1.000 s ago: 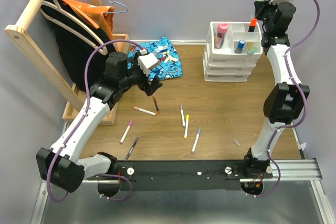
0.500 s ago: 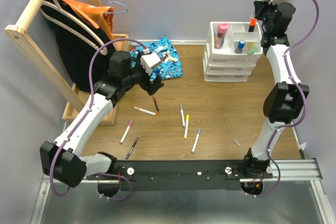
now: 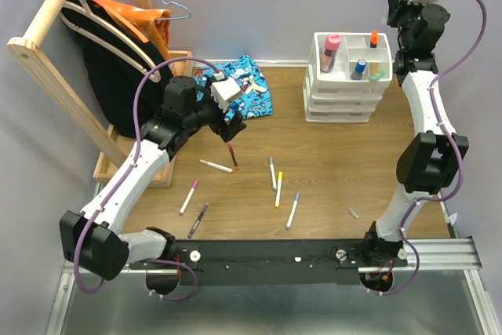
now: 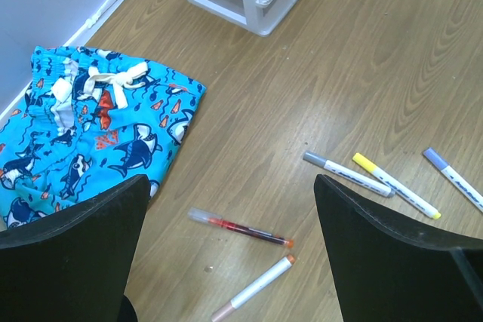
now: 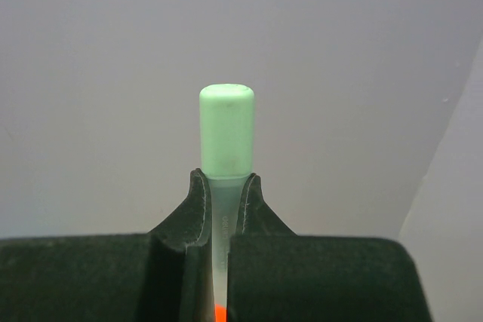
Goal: Sort the stationery into containers
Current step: Place the pen in the storage box.
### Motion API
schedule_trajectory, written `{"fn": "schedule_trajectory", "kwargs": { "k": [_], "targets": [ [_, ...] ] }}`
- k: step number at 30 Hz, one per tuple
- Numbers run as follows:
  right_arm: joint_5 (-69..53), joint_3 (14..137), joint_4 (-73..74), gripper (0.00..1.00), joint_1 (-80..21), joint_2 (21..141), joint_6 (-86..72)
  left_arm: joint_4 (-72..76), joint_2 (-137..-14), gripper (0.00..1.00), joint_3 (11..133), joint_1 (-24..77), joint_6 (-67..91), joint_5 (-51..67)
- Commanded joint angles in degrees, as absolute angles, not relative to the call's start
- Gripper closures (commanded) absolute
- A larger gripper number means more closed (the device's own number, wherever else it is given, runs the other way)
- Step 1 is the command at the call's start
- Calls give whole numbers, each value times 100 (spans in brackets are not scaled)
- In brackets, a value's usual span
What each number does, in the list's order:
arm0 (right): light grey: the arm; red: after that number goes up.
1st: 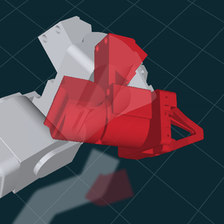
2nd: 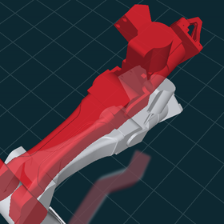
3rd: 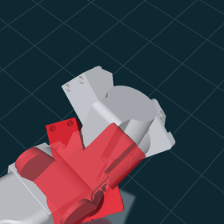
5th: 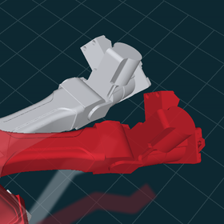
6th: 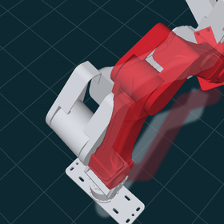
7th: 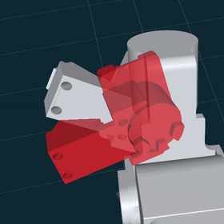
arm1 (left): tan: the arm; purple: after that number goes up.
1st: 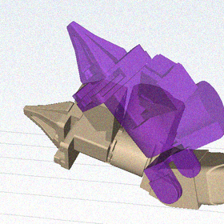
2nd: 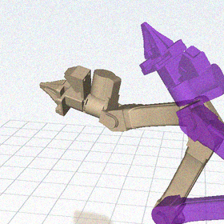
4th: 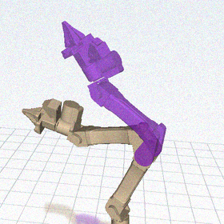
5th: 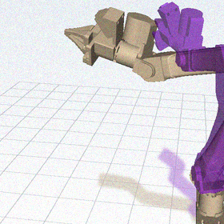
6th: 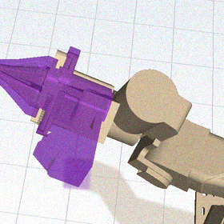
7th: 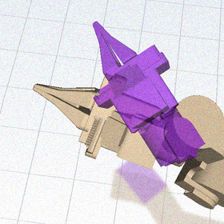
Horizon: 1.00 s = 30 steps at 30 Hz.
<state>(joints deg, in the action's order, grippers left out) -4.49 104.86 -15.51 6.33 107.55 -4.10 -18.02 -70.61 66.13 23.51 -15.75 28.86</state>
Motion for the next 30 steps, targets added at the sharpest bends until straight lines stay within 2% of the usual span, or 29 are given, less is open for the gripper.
{"fn": "schedule_trajectory", "kwargs": {
  "k": [1, 28, 30],
  "targets": [
    [-115, 10557, -1811, 99, 642, 10529, -141, -1617, -7005, 1, 6636, 2417, -1494, 2786],
    [-263, 10081, -1732, 99, 650, 11408, 229, -1740, -7110, 1, 6592, 2417, -1529, 2610],
    [-307, 10029, -1705, 97, 650, 11382, 229, -1696, -7137, 1, 6583, 2426, -1521, 2610]
  ]
}}
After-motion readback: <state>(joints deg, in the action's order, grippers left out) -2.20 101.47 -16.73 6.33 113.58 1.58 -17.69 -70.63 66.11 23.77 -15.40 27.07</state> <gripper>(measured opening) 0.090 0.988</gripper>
